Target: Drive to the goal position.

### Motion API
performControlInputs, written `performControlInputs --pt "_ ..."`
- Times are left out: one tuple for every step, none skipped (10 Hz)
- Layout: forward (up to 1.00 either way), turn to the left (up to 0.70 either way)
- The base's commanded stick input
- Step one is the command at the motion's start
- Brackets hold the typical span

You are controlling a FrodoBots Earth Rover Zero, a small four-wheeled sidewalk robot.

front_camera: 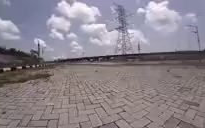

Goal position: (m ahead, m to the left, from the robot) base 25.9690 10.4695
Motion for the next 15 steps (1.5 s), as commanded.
performControlInputs --pt "1.0 0.34" --pt "1.0 0.3" --pt "1.0 0.0" --pt "1.0 0.0" --pt "1.0 0.0" --pt "1.0 0.0" --pt "1.0 0.0" --pt "1.0 0.0" --pt "1.0 0.0" --pt "1.0 0.0" --pt "1.0 0.0" --pt "1.0 0.0" --pt "1.0 0.0" --pt "1.0 0.0" --pt "1.0 0.0"
